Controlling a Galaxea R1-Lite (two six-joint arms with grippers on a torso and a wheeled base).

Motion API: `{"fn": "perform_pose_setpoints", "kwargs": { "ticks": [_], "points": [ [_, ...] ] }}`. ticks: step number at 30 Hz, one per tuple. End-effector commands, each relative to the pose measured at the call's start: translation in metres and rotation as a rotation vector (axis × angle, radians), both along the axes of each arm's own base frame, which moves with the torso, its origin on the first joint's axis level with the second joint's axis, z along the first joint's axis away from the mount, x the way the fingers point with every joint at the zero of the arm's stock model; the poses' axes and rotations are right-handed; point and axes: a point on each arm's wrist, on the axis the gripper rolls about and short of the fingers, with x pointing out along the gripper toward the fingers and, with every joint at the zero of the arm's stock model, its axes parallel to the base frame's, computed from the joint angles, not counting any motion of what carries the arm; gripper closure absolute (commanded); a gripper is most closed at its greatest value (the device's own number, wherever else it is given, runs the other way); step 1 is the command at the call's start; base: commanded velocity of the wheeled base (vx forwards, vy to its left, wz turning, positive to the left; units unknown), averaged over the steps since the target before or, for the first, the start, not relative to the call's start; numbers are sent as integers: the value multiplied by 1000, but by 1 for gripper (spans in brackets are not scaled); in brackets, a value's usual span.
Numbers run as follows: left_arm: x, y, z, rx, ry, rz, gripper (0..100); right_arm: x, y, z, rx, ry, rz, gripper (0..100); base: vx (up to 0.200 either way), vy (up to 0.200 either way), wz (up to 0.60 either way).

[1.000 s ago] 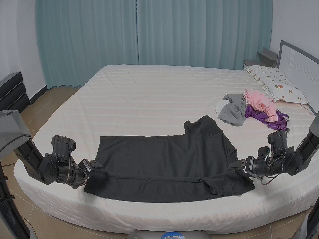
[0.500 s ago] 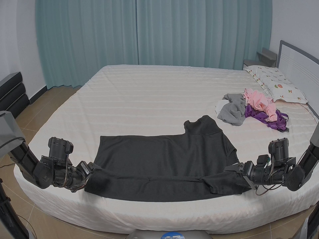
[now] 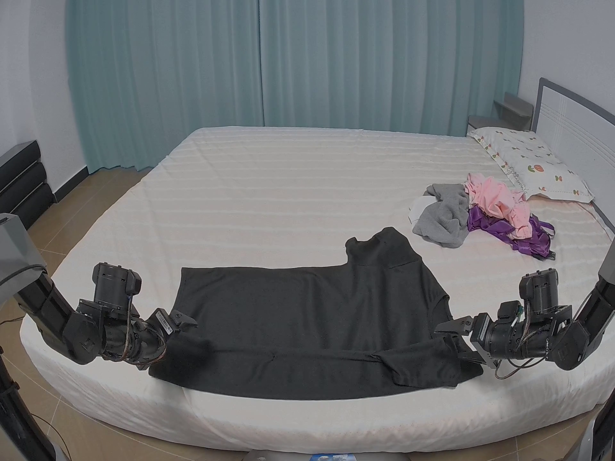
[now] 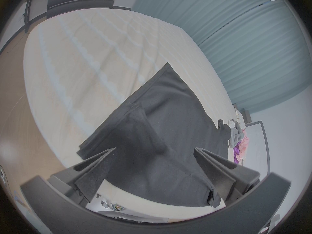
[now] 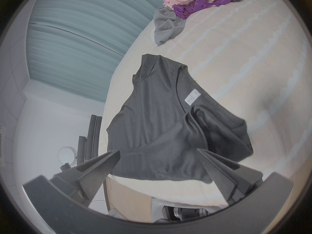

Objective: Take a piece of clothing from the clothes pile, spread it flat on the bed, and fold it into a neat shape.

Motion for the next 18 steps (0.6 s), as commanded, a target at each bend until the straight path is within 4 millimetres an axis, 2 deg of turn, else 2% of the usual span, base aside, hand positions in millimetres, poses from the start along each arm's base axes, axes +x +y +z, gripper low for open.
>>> {"fn": "perform_pose_setpoints", "kwargs": {
  "ticks": [1, 7, 11, 18],
  "points": [
    [1, 1, 1, 2, -6, 1, 0, -1, 0, 0, -3, 0, -1, 0, 0, 0, 0],
    [0, 0, 0, 7, -2, -5, 0, -3, 1, -4, -11, 14, 7, 0, 0, 0, 0],
    [8, -1, -1, 3, -9, -6, 0, -3, 1, -2, -10, 6, 7, 0, 0, 0, 0],
    [35, -1, -23, 27, 25, 23, 0, -2, -1, -2, -13, 4, -4, 0, 0, 0, 0]
  ]
}}
